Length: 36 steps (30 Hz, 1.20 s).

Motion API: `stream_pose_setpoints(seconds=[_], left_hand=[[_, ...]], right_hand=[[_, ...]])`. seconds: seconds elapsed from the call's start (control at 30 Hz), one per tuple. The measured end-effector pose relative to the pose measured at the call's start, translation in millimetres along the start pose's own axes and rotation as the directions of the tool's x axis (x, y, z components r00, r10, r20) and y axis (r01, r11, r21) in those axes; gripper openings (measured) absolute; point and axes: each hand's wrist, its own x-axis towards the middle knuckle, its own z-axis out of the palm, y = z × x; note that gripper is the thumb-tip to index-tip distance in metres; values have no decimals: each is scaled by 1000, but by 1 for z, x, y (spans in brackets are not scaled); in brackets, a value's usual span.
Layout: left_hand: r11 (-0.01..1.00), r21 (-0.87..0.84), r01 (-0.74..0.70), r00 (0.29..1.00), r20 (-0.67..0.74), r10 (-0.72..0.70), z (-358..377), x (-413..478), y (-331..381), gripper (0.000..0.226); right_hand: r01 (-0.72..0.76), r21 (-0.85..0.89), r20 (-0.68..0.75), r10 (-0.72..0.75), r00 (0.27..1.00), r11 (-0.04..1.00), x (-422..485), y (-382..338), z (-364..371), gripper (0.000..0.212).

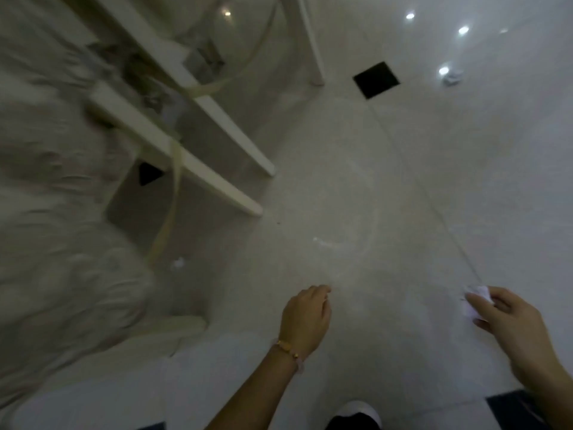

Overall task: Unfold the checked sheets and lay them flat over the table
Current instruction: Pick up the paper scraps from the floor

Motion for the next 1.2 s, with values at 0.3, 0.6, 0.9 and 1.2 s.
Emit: stream_pose_setpoints(seconds=[0.3,0.6,0.9,1.2], left_hand=[[839,-293,459,854,-114,-507,-26,-24,-108,17],[770,-288,570,753,-192,-629,12,20,-245,25],[635,-309,708,502,-413,-760,-3,46,-354,57],[670,-330,665,516,-446,-731,-1,54,-366,20]], right_hand=[[94,-142,279,-52,959,985,20,-16,107,15],[294,-230,413,-180,893,928,79,15,199,14],[276,-229,496,-132,858,934,85,38,205,61],[213,-373,456,-22,890,903,86,46,185,88]])
